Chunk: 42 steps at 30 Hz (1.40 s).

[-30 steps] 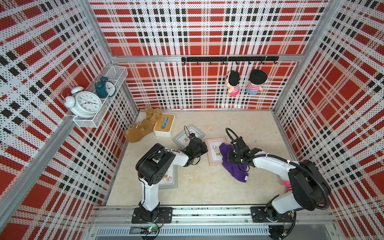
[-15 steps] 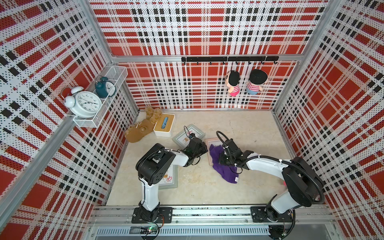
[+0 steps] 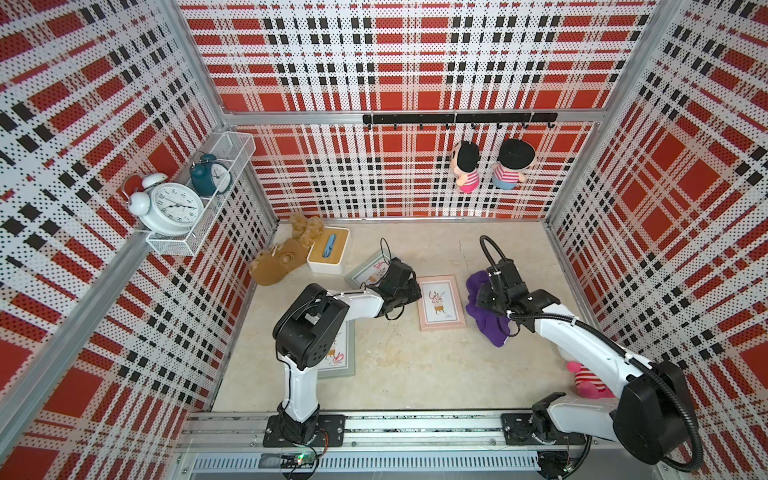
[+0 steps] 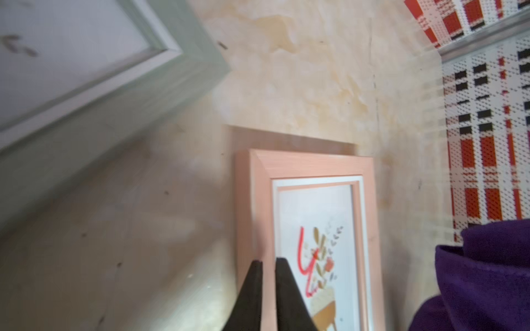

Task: Wipe the picture frame with a cloth
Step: Adjust the cleaning item.

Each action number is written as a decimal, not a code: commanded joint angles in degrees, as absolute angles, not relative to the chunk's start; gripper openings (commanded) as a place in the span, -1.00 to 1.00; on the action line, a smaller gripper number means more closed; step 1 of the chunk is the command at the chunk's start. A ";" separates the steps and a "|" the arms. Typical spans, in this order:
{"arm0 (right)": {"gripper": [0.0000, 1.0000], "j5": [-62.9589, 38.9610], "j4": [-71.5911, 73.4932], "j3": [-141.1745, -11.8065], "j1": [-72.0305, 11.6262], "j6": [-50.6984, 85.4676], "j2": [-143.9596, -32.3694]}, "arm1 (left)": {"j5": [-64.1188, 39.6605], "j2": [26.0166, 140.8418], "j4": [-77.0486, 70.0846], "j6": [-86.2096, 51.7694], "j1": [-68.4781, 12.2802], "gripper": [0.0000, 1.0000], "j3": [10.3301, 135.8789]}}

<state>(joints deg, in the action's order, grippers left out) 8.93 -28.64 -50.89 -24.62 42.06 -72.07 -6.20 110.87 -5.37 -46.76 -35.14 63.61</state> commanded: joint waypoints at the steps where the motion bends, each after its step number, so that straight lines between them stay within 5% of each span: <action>1: -1.00 2.31 -24.30 -52.00 -24.34 41.87 -71.06 | -10.37 106.78 -0.44 -45.07 -33.00 -0.33 67.35; 8: -1.00 -17.92 -2.48 -50.87 -24.41 45.04 -75.96 | -12.91 94.90 -2.08 -46.81 -28.12 0.39 61.55; 13: -1.00 -21.55 4.92 -54.16 -25.26 47.84 -81.58 | -15.48 84.86 -6.94 -49.41 -27.50 0.97 55.40; 29: -1.00 -26.61 9.62 -62.11 -31.27 47.24 -92.26 | -15.91 85.75 -11.44 -61.64 -30.71 0.97 55.27; 42: -1.00 -24.38 -2.26 -63.69 -33.14 28.77 -91.62 | -19.69 88.69 -8.15 -56.52 -30.23 0.95 57.84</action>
<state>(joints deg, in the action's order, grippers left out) -24.95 1.19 -61.93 -32.84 36.16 -92.49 -18.26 89.21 -8.91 -58.43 -30.57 57.10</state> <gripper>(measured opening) 0.134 0.973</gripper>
